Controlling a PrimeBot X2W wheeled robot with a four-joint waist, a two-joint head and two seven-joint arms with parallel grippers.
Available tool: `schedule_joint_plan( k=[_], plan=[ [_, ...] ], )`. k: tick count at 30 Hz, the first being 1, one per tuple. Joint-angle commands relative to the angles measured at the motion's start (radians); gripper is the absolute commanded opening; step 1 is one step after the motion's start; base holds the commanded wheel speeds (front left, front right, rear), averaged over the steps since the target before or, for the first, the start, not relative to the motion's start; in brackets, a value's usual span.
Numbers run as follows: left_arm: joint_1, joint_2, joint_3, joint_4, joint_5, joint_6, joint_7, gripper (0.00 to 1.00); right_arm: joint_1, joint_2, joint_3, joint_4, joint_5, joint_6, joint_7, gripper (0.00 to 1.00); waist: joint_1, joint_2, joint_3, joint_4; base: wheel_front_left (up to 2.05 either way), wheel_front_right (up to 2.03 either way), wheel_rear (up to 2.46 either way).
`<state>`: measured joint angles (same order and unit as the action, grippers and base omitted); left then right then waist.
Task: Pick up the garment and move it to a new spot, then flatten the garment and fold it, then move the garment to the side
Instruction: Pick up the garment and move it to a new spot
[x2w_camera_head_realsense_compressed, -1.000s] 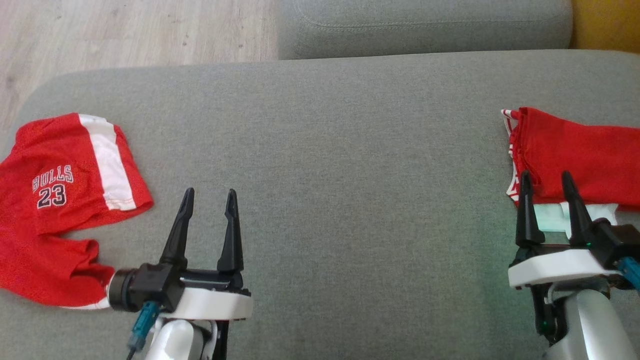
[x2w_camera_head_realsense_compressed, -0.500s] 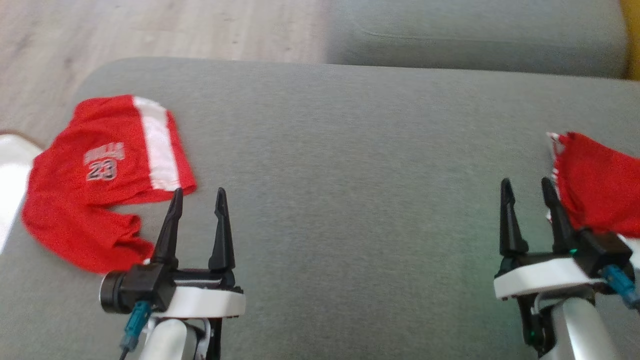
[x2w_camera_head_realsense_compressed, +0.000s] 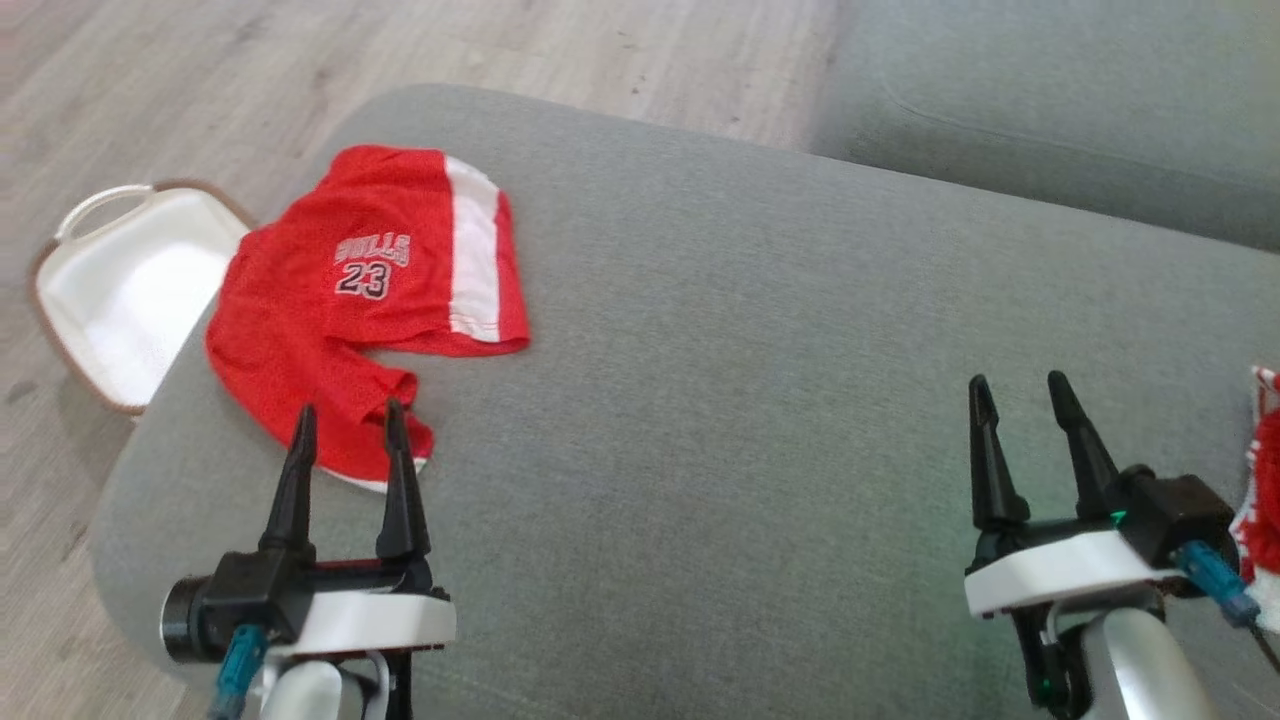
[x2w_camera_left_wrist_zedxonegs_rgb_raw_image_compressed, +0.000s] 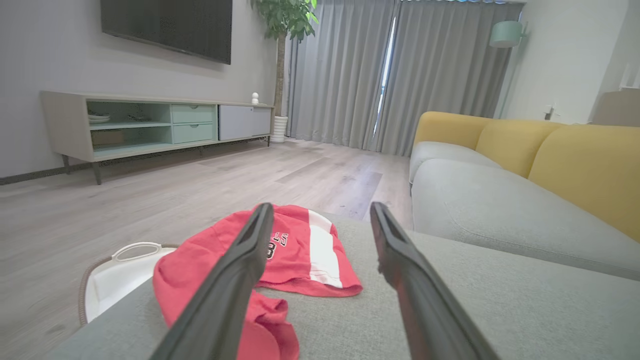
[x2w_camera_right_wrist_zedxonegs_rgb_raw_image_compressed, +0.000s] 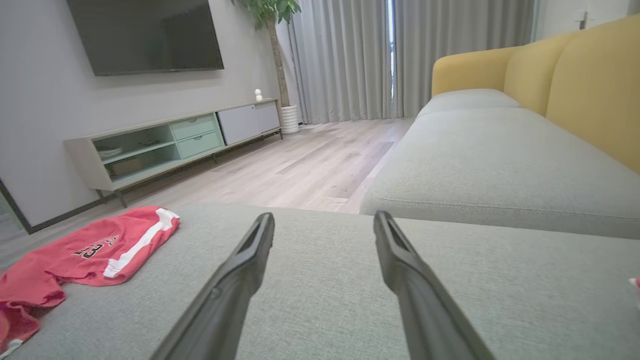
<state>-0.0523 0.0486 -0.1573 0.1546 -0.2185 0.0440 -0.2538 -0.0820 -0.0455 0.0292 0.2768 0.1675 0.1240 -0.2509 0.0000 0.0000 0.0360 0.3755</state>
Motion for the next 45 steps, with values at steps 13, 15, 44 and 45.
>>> schedule_joint_plan(
  k=[13, 15, 44, 45],
  plan=[
    [-0.017, 0.002, 0.071, -0.047, 0.007, 0.011, -0.008, 1.00, -0.006, -0.005, 0.039, -0.030, -0.001, 0.007, -0.011, 1.00, 0.0000, 0.0000, -0.001, 0.033, 0.00, 0.00, 0.00],
    [-0.027, 0.002, 0.090, -0.047, 0.008, 0.011, -0.008, 1.00, -0.010, -0.005, 0.040, -0.034, -0.005, 0.007, -0.011, 1.00, 0.0000, 0.0000, 0.010, 0.027, 0.00, 0.00, 0.00],
    [-0.708, 0.371, 0.108, 0.866, 0.099, -0.154, 0.482, 1.00, -0.090, -0.005, -0.031, -0.266, -0.151, 0.007, 0.096, 1.00, 0.0000, 0.0000, 0.304, -0.122, 0.00, 0.00, 0.00],
    [-0.716, 0.372, 0.110, 0.886, 0.094, -0.153, 0.489, 1.00, -0.090, -0.005, -0.032, -0.270, -0.152, 0.007, 0.097, 1.00, 0.0000, 0.0000, 0.309, -0.126, 0.00, 0.00, 0.00]
  ],
)
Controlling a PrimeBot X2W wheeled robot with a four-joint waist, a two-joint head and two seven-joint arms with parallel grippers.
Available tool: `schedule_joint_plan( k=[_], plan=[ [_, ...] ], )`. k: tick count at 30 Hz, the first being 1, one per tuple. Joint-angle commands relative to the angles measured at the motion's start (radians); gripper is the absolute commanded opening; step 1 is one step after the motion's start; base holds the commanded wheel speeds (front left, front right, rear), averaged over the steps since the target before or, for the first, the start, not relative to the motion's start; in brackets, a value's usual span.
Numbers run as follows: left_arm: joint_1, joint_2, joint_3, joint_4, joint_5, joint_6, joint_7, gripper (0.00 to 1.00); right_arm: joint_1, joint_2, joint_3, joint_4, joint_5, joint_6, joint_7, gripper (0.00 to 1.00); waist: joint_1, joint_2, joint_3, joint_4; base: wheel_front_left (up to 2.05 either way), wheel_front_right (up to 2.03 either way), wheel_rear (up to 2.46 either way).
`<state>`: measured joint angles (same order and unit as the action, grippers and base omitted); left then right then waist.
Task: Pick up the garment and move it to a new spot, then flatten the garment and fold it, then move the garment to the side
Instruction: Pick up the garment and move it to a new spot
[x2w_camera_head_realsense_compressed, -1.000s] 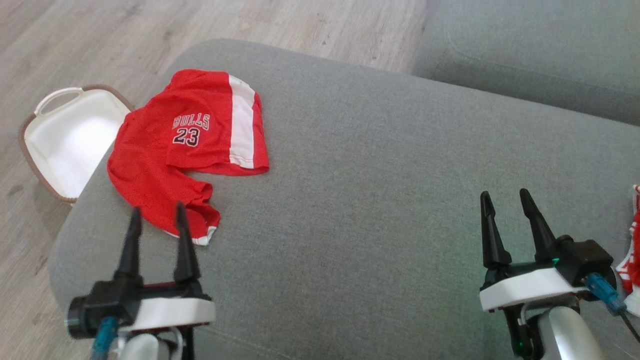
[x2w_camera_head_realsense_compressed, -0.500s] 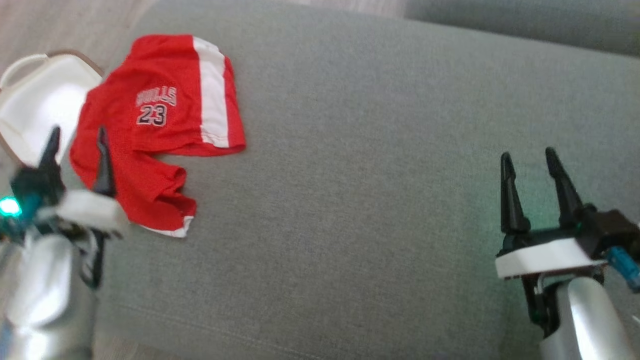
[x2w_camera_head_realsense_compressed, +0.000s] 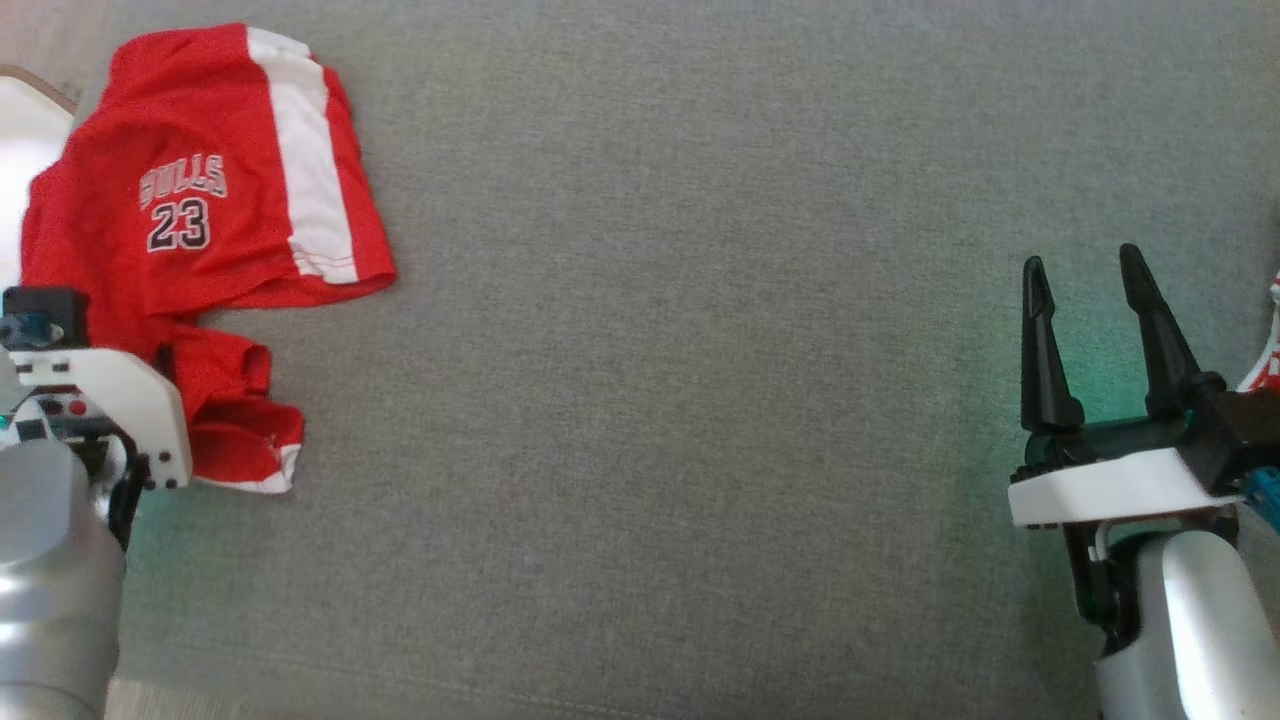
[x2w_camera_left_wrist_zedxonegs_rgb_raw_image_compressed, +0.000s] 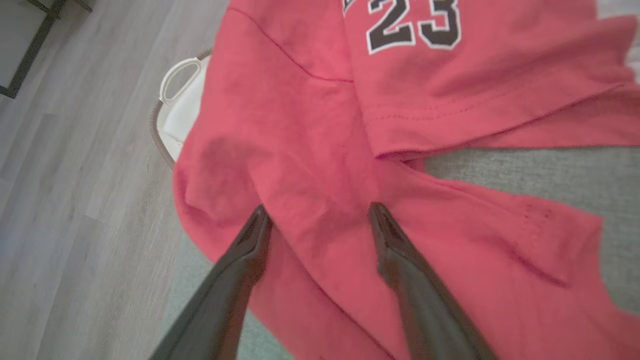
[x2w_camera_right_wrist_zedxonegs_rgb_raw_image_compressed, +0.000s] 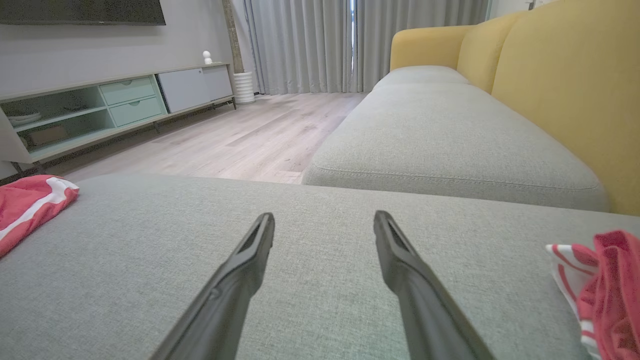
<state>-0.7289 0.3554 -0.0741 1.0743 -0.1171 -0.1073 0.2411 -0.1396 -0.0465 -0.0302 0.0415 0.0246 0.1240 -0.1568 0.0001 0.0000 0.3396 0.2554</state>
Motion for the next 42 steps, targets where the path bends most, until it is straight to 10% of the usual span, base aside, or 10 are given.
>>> schedule_joint_plan(
  k=[1, 6, 7, 8, 28, 42],
  plan=[
    [-0.045, 0.065, 0.027, -0.013, -0.011, -0.002, 0.004, 1.00, -0.033, -0.004, 0.026, -0.039, -0.010, 0.007, 0.004, 1.00, -0.0001, 0.0000, 0.010, -0.009, 0.00, 0.00, 0.00],
    [-0.063, 0.041, 0.029, 0.074, -0.053, -0.015, 0.078, 0.98, -0.034, -0.004, 0.020, -0.052, -0.011, 0.007, 0.007, 1.00, -0.0001, 0.0000, 0.021, -0.020, 0.00, 0.00, 0.00],
    [-0.065, 0.036, 0.025, 0.086, -0.063, -0.018, 0.095, 0.08, -0.035, -0.004, 0.019, -0.052, -0.010, 0.007, 0.007, 1.00, -0.0001, 0.0000, 0.022, -0.021, 0.00, 0.00, 0.00],
    [-0.067, 0.032, 0.020, 0.092, -0.073, -0.020, 0.103, 0.00, -0.037, -0.004, 0.018, -0.052, -0.010, 0.007, 0.007, 1.00, -0.0001, 0.0000, 0.022, -0.023, 0.00, 0.00, 0.00],
    [-0.081, -0.064, -0.307, -0.447, -0.443, -0.023, -0.057, 0.00, -0.075, -0.004, 0.042, 0.075, 0.081, 0.007, -0.070, 1.00, -0.0001, 0.0000, -0.078, -0.141, 0.00, 0.00, 0.00],
    [-0.106, -0.259, -0.448, -0.659, -0.449, 0.016, -0.044, 0.00, -0.116, -0.004, 0.069, 0.131, 0.135, 0.007, -0.101, 1.00, -0.0001, 0.0000, -0.068, -0.287, 0.00, 0.00, 0.00]
  ],
)
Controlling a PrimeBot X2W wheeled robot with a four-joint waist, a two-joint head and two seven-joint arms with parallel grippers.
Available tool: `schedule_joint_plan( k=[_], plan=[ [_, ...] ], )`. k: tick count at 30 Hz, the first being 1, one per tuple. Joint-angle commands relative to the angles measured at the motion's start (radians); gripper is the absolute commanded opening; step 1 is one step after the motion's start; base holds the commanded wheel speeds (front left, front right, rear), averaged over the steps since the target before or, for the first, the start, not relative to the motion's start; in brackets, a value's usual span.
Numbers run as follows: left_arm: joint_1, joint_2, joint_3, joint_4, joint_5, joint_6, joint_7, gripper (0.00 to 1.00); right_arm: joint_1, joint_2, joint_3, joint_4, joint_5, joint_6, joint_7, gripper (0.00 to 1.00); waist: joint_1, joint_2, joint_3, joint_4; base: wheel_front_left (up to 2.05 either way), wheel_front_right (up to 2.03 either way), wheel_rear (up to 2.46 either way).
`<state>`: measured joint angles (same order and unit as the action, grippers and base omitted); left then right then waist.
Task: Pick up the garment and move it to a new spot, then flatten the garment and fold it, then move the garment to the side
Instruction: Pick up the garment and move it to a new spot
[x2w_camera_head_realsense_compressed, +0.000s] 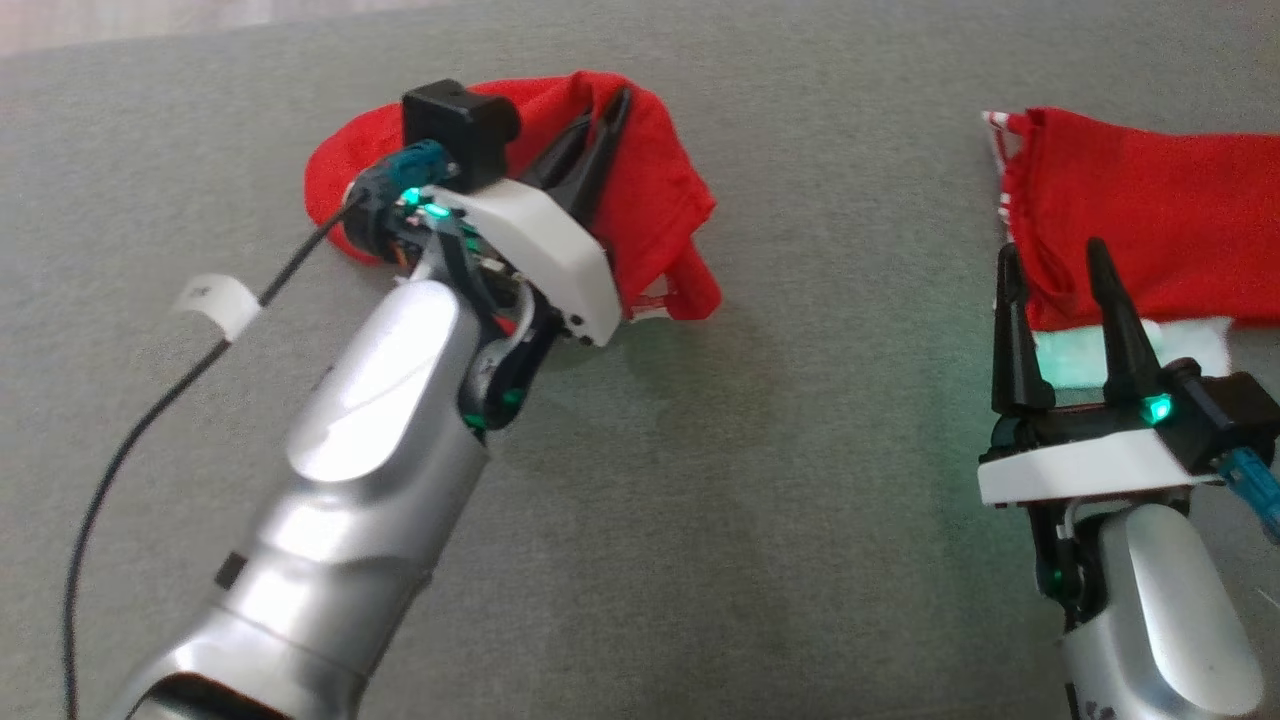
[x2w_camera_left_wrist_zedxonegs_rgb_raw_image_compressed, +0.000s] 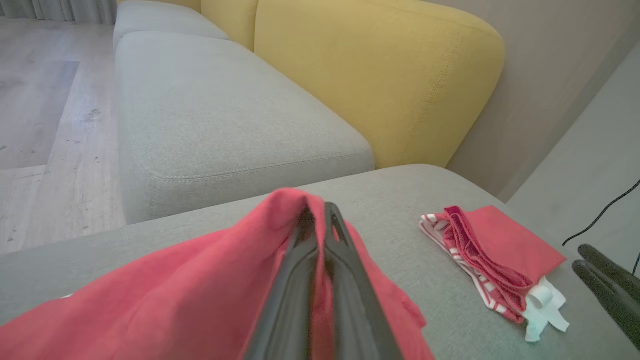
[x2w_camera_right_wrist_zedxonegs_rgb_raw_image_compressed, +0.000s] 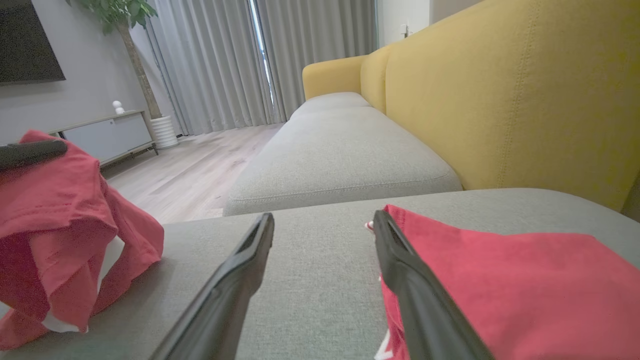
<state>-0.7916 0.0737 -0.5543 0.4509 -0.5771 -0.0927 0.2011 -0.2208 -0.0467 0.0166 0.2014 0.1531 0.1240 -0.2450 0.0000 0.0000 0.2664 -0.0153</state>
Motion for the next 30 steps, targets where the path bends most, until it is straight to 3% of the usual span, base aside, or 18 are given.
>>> schedule_joint_plan(
  k=[1, 5, 6, 7, 8, 16, 30],
  plan=[
    [-0.049, 0.012, 0.022, -0.039, 0.014, 0.010, -0.011, 0.00, -0.038, -0.004, 0.024, -0.026, 0.010, 0.007, -0.013, 1.00, 0.0000, 0.0000, 0.007, -0.027, 0.00, 0.00, 0.00],
    [-0.079, -0.018, -0.023, -0.042, 0.004, 0.050, -0.064, 0.00, -0.047, -0.004, 0.029, -0.014, 0.025, 0.007, -0.016, 1.00, 0.0000, 0.0000, 0.016, -0.062, 0.00, 0.00, 0.00],
    [-0.085, -0.020, -0.033, -0.040, 0.002, 0.055, -0.078, 0.10, -0.048, -0.004, 0.029, -0.017, 0.027, 0.007, -0.016, 1.00, 0.0000, 0.0000, 0.017, -0.065, 0.00, 0.00, 0.00],
    [-0.090, -0.021, -0.042, -0.037, -0.002, 0.061, -0.092, 0.66, -0.048, -0.004, 0.028, -0.019, 0.028, 0.007, -0.016, 1.00, 0.0000, 0.0000, 0.018, -0.067, 0.00, 0.00, 0.00],
    [-0.094, -0.022, -0.050, -0.032, -0.006, 0.068, -0.104, 1.00, -0.047, -0.004, 0.027, -0.021, 0.029, 0.007, -0.016, 1.00, 0.0000, 0.0000, 0.018, -0.068, 0.00, 0.00, 0.00],
    [-0.094, 0.007, -0.052, 0.030, 0.022, 0.097, -0.222, 1.00, -0.038, -0.004, 0.001, -0.033, 0.027, 0.007, -0.017, 1.00, 0.0000, 0.0000, 0.006, -0.026, 0.00, 0.00, 0.00],
    [0.238, 0.211, 0.033, -0.048, 0.037, 0.157, -0.439, 1.00, 0.037, -0.004, -0.036, -0.033, -0.009, 0.007, -0.017, 1.00, 0.0000, 0.0000, -0.089, 0.098, 0.00, 0.00, 0.00]
  ],
)
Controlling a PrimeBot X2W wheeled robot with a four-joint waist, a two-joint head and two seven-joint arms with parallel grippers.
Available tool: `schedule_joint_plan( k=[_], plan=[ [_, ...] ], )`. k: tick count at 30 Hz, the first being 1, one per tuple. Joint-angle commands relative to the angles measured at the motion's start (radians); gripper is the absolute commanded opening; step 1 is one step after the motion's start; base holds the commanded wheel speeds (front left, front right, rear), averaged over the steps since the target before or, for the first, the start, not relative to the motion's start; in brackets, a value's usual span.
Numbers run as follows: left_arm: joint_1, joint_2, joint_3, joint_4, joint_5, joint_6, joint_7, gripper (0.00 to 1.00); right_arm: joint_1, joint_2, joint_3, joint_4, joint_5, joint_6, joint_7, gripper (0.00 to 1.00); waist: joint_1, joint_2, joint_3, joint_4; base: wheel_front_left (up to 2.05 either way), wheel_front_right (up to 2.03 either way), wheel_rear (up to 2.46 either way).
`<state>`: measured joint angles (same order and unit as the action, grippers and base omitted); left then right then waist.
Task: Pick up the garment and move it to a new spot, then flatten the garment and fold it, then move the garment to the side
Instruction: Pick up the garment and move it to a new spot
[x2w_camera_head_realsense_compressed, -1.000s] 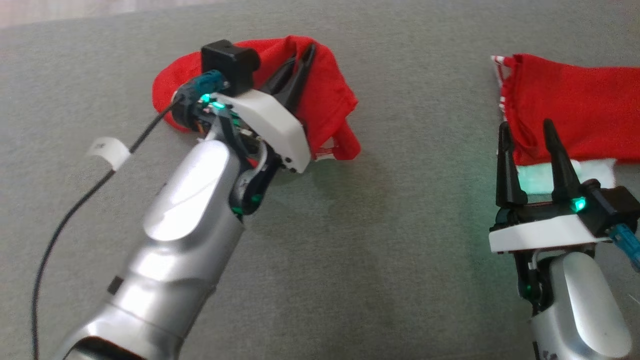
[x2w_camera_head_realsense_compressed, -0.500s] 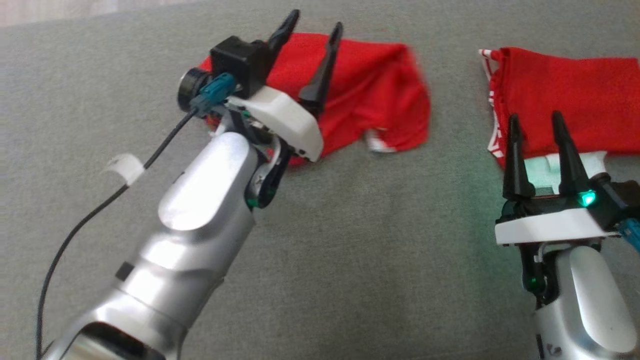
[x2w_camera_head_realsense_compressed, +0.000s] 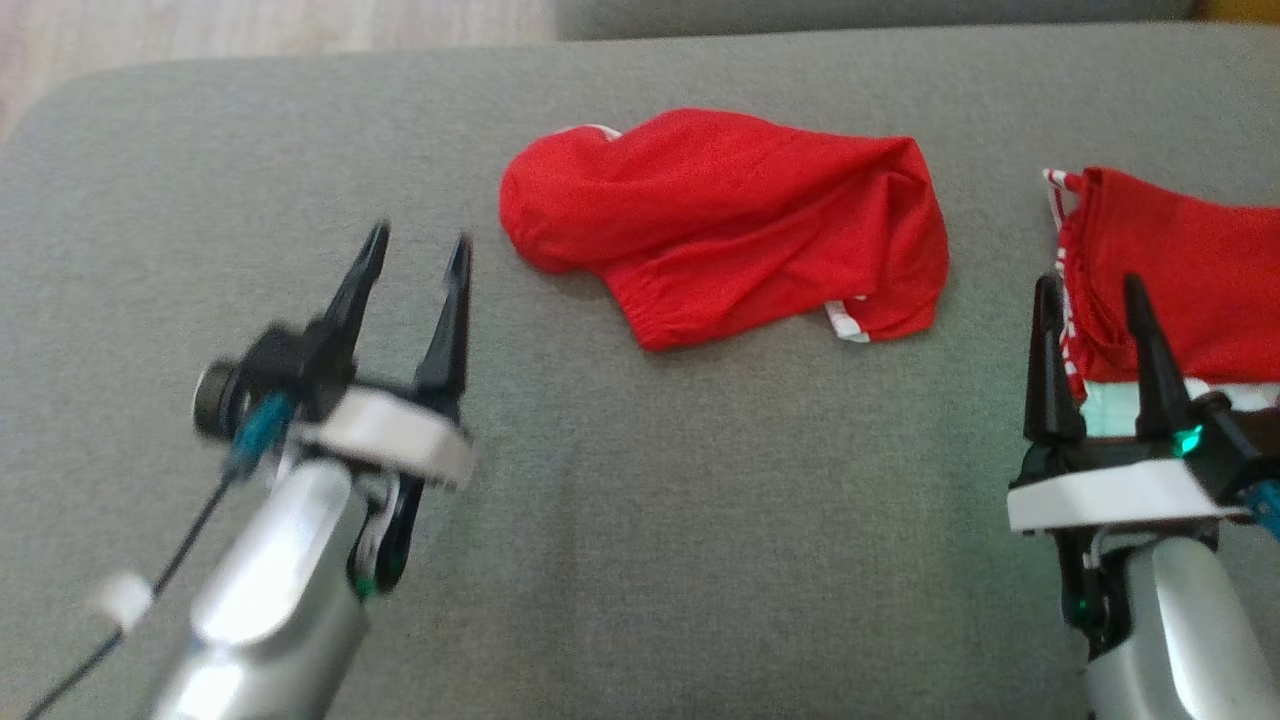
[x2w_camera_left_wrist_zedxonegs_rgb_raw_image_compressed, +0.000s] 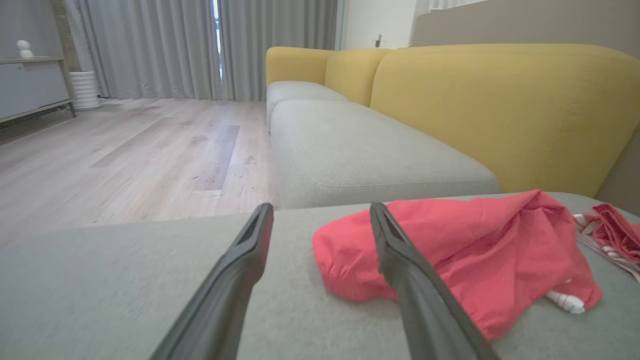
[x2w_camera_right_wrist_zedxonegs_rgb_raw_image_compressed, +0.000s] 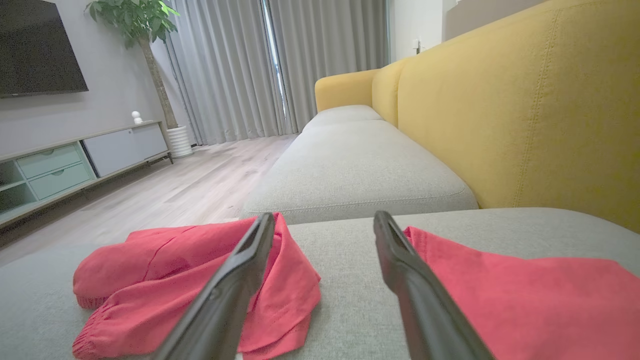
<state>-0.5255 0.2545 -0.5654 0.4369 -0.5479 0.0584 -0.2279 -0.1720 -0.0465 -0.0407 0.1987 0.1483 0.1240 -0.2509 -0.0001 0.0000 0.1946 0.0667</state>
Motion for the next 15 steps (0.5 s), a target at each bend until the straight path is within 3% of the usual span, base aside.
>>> schedule_joint_plan(
  k=[1, 8, 15],
  plan=[
    [0.004, 0.036, 0.051, -0.044, 0.008, 0.012, -0.017, 1.00, -0.007, -0.004, 0.025, -0.028, -0.007, 0.007, -0.011, 1.00, 0.0001, 0.0000, -0.023, 0.021, 0.00, 0.00, 0.00],
    [0.185, 0.014, 0.120, -0.138, 0.022, 0.060, -0.033, 1.00, 0.019, -0.004, 0.047, -0.015, -0.006, 0.007, -0.011, 1.00, 0.0001, 0.0000, -0.056, 0.033, 0.00, 0.00, 0.00],
    [0.248, -0.034, 0.188, -0.219, 0.070, 0.052, -0.034, 1.00, 0.017, -0.004, 0.055, -0.010, -0.012, 0.007, -0.011, 1.00, 0.0001, 0.0000, -0.061, 0.030, 0.00, 0.00, 0.00]
  ],
)
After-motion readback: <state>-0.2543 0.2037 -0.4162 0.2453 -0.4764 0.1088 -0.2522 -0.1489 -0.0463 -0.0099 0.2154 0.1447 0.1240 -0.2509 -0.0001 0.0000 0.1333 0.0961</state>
